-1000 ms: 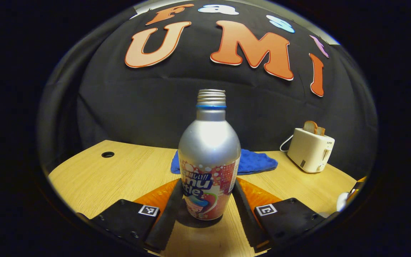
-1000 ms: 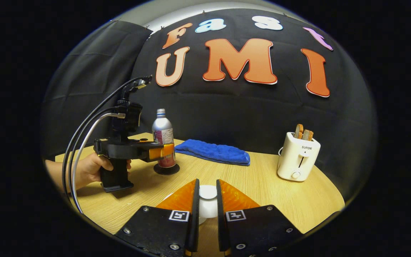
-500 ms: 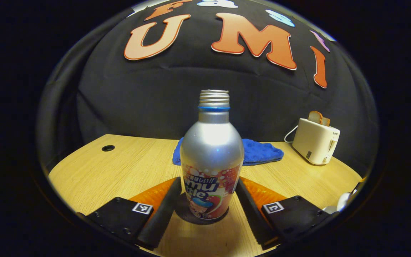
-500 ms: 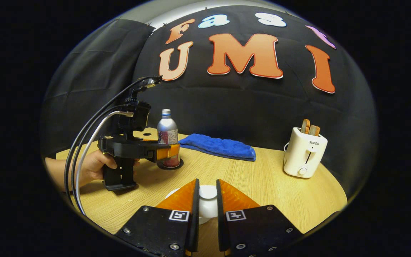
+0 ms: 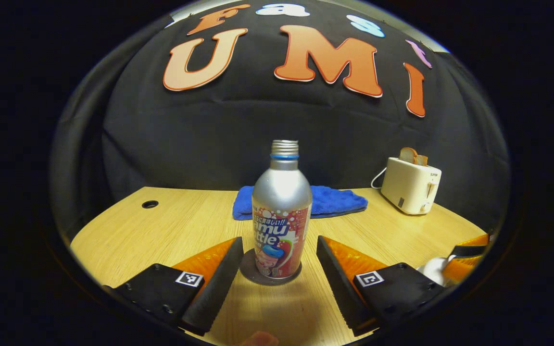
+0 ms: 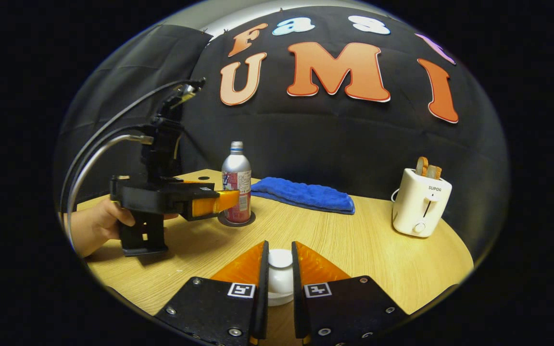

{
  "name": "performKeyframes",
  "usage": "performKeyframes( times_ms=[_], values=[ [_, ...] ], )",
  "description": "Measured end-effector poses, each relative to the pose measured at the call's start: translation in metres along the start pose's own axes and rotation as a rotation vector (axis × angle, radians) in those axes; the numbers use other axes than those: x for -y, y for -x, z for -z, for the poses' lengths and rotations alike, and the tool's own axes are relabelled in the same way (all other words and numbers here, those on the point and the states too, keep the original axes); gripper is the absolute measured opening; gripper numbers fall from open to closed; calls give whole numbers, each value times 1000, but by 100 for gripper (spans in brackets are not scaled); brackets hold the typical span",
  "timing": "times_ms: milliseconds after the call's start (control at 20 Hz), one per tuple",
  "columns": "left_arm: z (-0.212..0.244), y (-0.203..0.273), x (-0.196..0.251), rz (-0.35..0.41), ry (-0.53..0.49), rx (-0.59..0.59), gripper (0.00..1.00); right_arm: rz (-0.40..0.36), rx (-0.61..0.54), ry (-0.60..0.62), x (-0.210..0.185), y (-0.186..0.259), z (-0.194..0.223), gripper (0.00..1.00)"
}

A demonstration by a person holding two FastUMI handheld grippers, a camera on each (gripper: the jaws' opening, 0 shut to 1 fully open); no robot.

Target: Open the teacup lid with one hand, grasp the water bottle and pour water into the teacup with the other hand; after pouring, place the water bottle on the coaster and then close the teacup lid.

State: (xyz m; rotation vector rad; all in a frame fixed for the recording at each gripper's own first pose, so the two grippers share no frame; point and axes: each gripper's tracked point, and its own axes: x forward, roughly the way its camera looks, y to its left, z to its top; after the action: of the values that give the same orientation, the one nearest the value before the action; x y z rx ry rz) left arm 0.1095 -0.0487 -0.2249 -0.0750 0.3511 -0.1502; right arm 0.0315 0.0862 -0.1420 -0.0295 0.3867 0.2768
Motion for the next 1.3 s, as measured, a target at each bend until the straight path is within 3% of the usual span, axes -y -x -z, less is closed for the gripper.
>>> performKeyframes(
  times_ms=[750, 850, 1000, 1100, 1300],
  values=[
    [-22, 61, 7, 2, 8, 112, 99, -25, 9, -50, -10, -4, 10, 25],
    [-28, 66, 10, 3, 11, 130, 99, -23, 10, -39, -11, -2, 10, 30],
    [-39, 74, 12, -2, 5, 164, 99, -14, 32, -31, -8, 5, 4, 53],
    [-50, 82, 11, -12, -6, 194, 99, 2, 71, -35, -4, 10, -10, 63],
    [-73, 103, 8, -53, -34, 259, 99, 50, 187, -26, 12, 31, -51, 74]
  ],
)
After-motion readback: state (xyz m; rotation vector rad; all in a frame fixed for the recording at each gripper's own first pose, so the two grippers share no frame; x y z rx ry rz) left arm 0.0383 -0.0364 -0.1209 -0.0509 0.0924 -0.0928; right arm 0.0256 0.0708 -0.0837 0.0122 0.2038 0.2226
